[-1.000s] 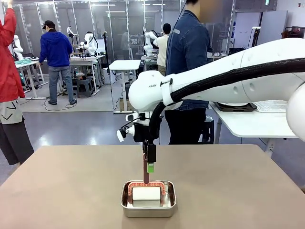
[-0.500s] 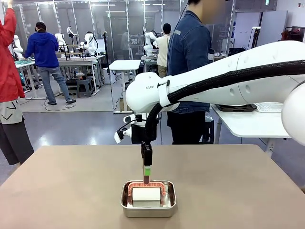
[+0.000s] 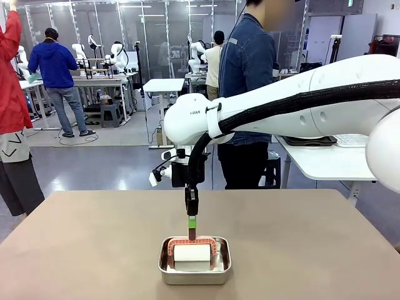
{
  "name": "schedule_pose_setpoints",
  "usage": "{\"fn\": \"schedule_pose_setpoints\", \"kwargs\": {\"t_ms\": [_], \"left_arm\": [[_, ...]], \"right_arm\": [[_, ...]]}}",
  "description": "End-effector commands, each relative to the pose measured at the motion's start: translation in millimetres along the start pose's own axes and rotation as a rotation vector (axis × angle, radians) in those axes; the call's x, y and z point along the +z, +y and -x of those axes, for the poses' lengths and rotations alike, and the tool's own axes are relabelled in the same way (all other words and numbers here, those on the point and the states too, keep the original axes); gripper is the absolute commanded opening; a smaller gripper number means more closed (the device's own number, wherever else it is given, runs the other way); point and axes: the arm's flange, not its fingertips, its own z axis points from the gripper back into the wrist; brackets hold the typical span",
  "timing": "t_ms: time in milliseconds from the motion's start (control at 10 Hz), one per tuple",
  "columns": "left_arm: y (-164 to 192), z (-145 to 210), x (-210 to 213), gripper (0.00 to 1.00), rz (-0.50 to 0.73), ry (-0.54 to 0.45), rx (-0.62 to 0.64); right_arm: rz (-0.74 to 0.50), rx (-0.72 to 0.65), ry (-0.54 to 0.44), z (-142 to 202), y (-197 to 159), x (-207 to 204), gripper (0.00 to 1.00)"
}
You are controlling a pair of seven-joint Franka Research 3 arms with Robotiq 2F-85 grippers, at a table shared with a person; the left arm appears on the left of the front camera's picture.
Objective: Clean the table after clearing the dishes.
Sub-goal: When the right (or left) Handle tray is removed, use the right hand (or left hand) to clean the right (or left) side of the table with the Lint Roller.
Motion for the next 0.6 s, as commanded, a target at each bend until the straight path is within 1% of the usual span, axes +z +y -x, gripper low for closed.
{"fn": "schedule_pose_setpoints", "kwargs": {"t_ms": [0, 200, 300, 400, 500], "left_arm": [[-5.1, 2.4, 1.8, 1.00, 0.001, 0.005, 0.000], [-5.1, 2.4, 1.8, 1.00, 0.001, 0.005, 0.000], [-5.1, 2.4, 1.8, 1.00, 0.001, 0.005, 0.000], [-5.1, 2.4, 1.8, 1.00, 0.001, 0.005, 0.000], [-5.1, 2.4, 1.8, 1.00, 0.001, 0.005, 0.000]], "right_arm": [[0.011, -0.015, 0.022, -5.0, 4.3, 0.2, 0.00], [0.038, -0.054, 0.019, 0.0, 20.4, 17.2, 0.00], [0.059, -0.120, -0.011, 8.0, 37.4, 37.9, 0.00], [0.122, -0.200, -0.049, 25.5, 59.5, 64.3, 0.00], [0.152, -0.318, -0.100, 47.0, 76.2, 83.8, 0.00]]}}
